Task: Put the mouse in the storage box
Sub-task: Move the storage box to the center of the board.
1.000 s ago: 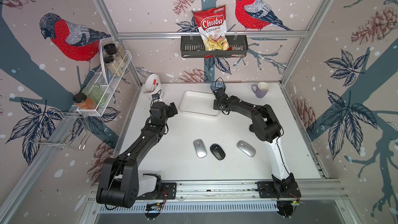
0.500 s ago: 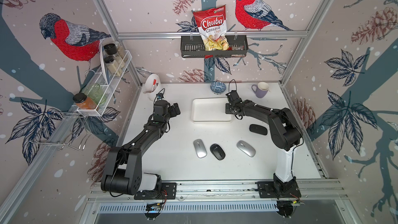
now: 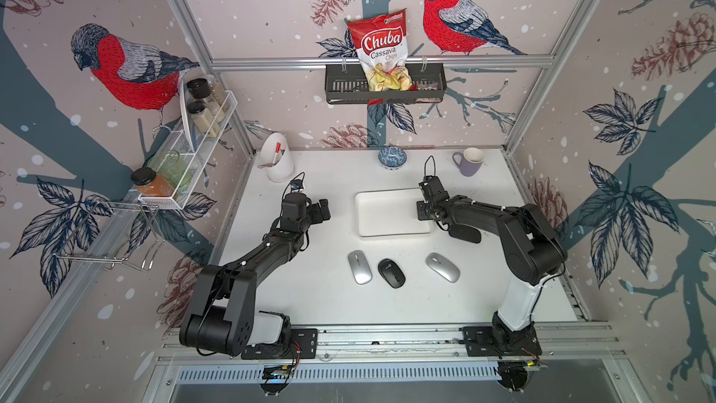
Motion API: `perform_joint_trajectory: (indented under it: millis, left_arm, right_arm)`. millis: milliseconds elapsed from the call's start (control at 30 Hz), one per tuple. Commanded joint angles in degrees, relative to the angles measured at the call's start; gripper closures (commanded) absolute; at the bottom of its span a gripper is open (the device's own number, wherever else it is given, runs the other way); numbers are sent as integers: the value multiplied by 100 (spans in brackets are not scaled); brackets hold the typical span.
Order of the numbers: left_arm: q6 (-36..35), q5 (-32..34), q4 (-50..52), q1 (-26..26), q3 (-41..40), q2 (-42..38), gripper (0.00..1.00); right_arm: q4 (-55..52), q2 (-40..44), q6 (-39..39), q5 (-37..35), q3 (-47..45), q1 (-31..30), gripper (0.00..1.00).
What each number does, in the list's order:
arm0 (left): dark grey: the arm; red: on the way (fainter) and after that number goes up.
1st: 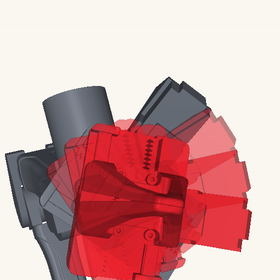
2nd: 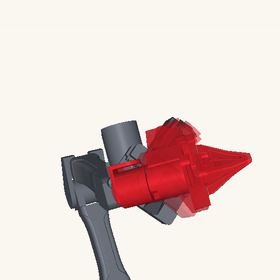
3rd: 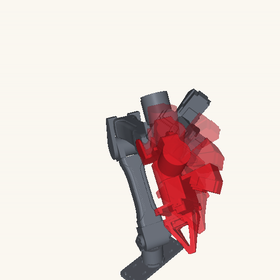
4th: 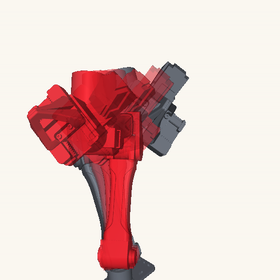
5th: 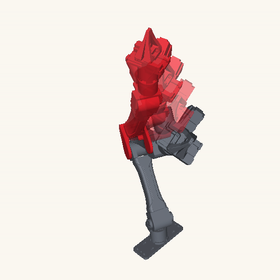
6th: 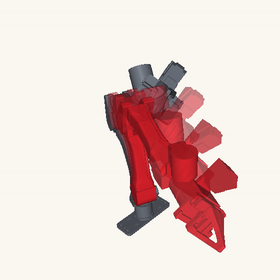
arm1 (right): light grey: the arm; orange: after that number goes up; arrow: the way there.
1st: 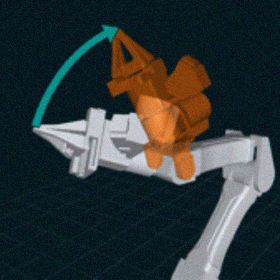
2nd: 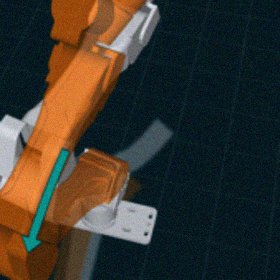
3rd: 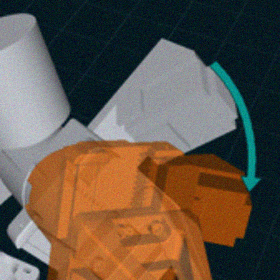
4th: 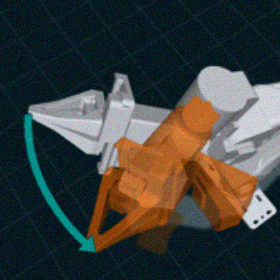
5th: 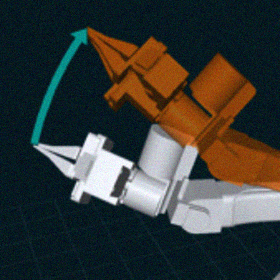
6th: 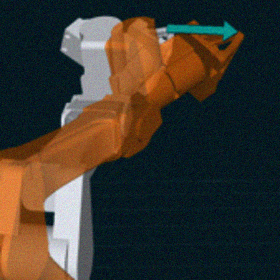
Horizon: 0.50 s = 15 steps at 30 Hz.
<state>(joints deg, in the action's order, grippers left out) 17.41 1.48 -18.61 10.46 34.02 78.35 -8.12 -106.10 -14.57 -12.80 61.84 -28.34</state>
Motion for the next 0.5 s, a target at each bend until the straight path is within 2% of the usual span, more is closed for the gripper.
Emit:
perform_joint_trajectory:
  millis: [0, 333, 367, 433, 467]
  left_arm:
    - [-59, -99, -368, 17, -86, -3, 3]
    - [140, -70, -203, 157, -273, -94, 3]
    - [148, -39, -167, 175, -282, -145, 3]
    - [157, 10, -97, 206, -282, -250, 3]
    - [171, 36, -62, 224, -284, -320, 3]
  right_arm:
    - [135, 12, -11, -163, -32, 54, 100]
    - [196, -152, -140, -180, -102, 100, 99]
    - [218, -139, -143, -219, -119, 100, 93]
    - [271, -125, -111, -252, -129, 92, 89]
    - [284, -130, -100, -295, -114, 92, 81]
